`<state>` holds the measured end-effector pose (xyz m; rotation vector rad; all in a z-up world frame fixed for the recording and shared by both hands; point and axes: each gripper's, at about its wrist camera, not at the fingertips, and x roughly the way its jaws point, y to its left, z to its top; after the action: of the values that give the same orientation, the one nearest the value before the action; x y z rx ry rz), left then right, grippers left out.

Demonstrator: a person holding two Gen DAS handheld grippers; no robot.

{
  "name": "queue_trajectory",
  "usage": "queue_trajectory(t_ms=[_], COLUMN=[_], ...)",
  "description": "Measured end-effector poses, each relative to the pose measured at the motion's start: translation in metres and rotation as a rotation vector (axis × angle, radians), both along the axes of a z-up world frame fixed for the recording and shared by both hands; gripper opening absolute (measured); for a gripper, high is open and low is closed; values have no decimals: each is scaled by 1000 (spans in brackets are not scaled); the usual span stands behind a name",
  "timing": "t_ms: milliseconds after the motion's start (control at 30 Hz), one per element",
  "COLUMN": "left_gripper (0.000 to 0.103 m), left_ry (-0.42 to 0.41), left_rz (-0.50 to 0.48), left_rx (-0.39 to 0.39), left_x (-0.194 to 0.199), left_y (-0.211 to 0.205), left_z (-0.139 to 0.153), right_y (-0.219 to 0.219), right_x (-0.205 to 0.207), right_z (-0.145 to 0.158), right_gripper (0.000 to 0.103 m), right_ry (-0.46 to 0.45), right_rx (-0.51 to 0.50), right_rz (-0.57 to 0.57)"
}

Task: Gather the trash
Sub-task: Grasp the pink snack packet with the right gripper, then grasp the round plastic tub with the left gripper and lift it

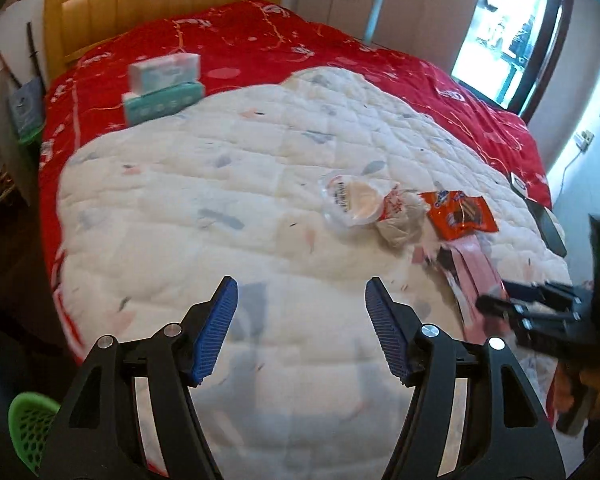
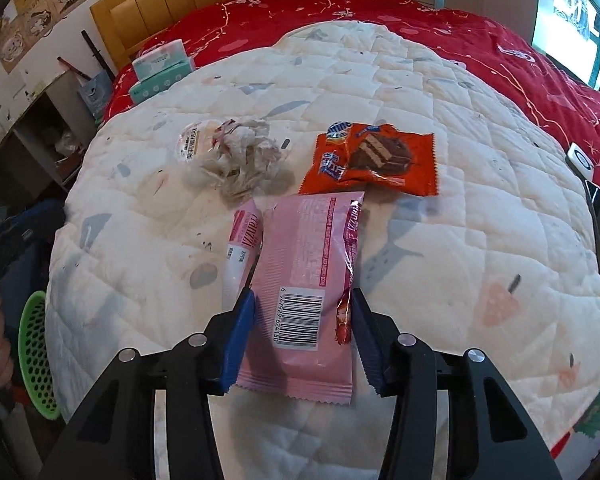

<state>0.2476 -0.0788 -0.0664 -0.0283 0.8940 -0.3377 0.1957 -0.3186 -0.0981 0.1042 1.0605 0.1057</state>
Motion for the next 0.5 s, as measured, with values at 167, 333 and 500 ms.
queue_trajectory(t_ms=[167, 333, 500], left_gripper=[68, 69, 69], left_ry=[16, 30, 54], left_rz=[-35, -62, -99], left_rx=[25, 59, 119], left_x=[27, 53, 77], left_y=[-29, -53, -73], left_z=[-12, -24, -40], right_y=[-8, -17, -22], right_x=[-21, -36, -45], right_z=[7, 10, 10], right_gripper=[47, 47, 47], right_ry=[-16, -20, -24], right_rx=[20, 35, 53], right_rz=[10, 14, 17])
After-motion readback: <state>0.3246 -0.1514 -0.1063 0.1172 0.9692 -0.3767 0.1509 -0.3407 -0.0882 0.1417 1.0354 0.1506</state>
